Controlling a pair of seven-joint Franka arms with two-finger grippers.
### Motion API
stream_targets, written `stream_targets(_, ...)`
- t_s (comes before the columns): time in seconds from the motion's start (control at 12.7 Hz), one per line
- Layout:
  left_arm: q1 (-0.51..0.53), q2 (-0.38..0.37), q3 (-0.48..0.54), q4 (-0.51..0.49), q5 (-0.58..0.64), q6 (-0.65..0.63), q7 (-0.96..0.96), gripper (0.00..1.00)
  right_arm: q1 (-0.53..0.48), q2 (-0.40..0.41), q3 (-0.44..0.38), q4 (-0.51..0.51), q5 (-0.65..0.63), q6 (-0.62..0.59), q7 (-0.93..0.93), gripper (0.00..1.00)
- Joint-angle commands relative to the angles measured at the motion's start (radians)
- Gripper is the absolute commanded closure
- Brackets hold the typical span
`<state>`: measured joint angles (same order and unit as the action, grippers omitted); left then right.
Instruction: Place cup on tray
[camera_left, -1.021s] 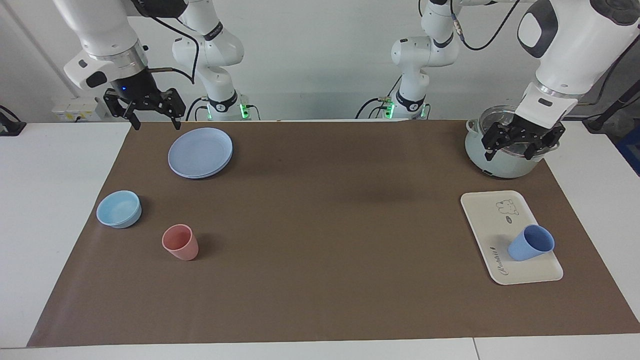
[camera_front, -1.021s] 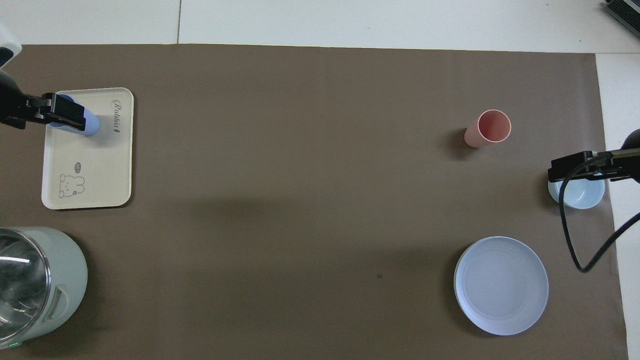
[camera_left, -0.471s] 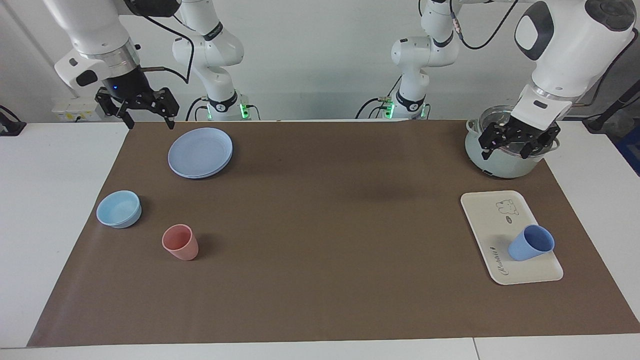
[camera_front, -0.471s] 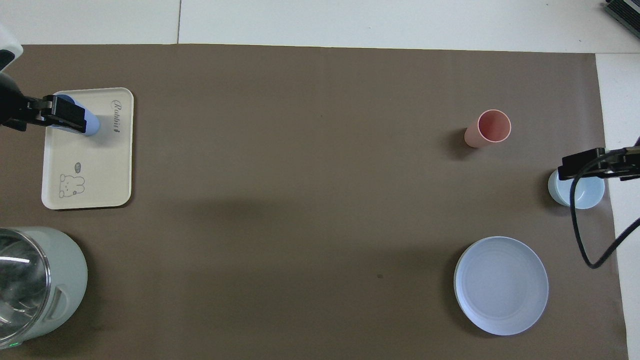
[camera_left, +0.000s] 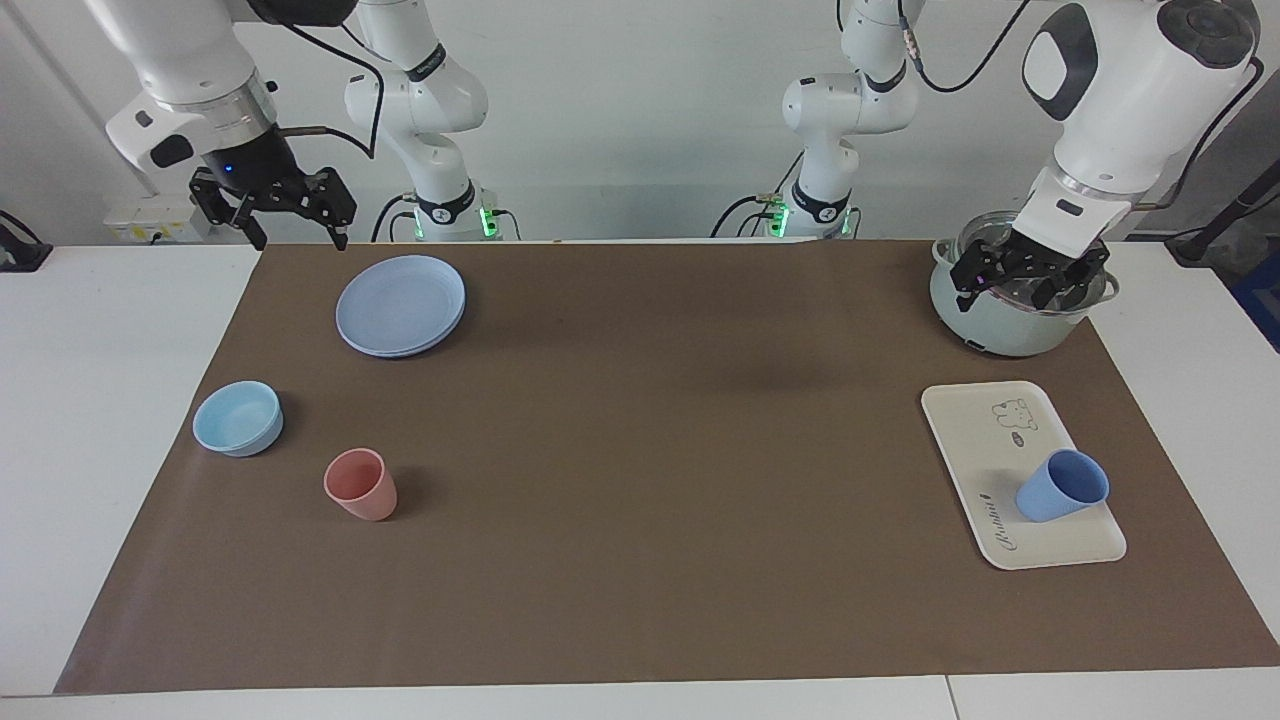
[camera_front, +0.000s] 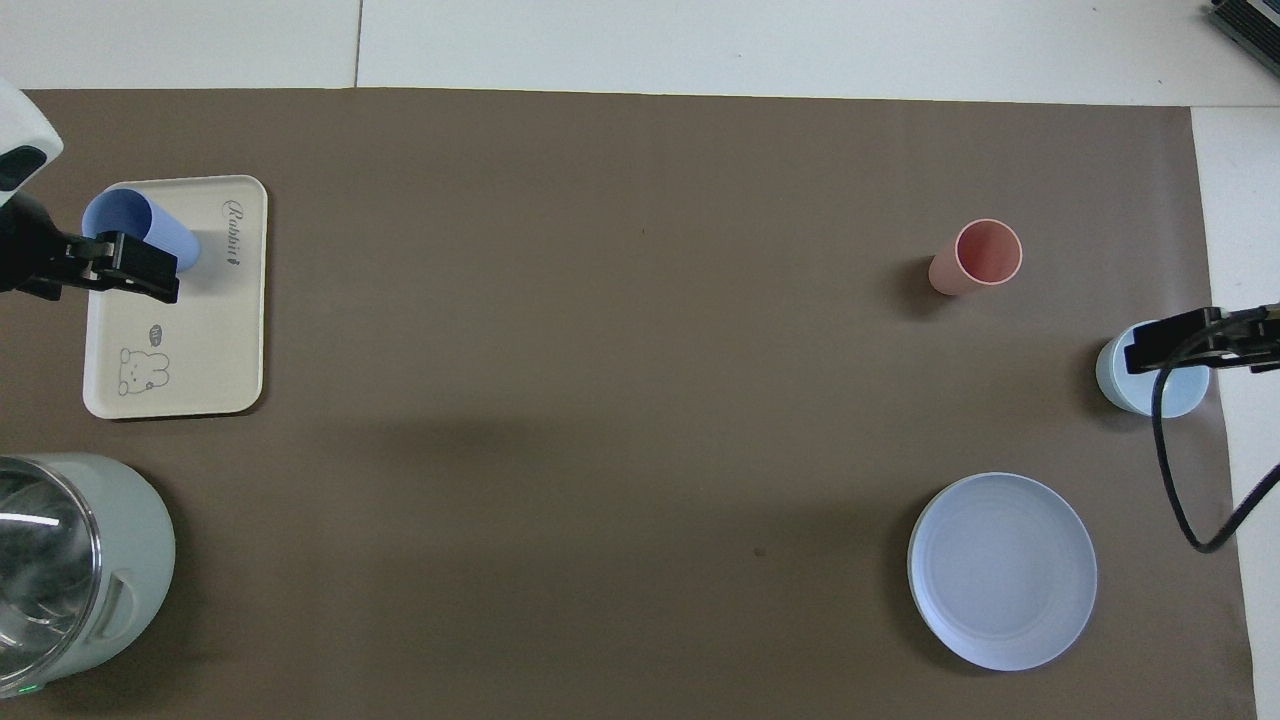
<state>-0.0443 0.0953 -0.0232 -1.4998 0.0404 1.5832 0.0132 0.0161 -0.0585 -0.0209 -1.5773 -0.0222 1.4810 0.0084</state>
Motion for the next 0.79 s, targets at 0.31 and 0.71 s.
stream_targets(0.31, -0.002, -0.031, -0.001, -0.045, 0.013, 0.041, -0.01, 0.0, -0.015, -0.014, 0.007, -0.015, 0.021, 0.002, -0.024, 0.0)
stream_targets(0.71, -0.005, -0.029, -0.001, -0.037, 0.01, 0.041, -0.015, 0.0, -0.015, -0.014, 0.007, -0.015, 0.021, 0.002, -0.028, 0.0)
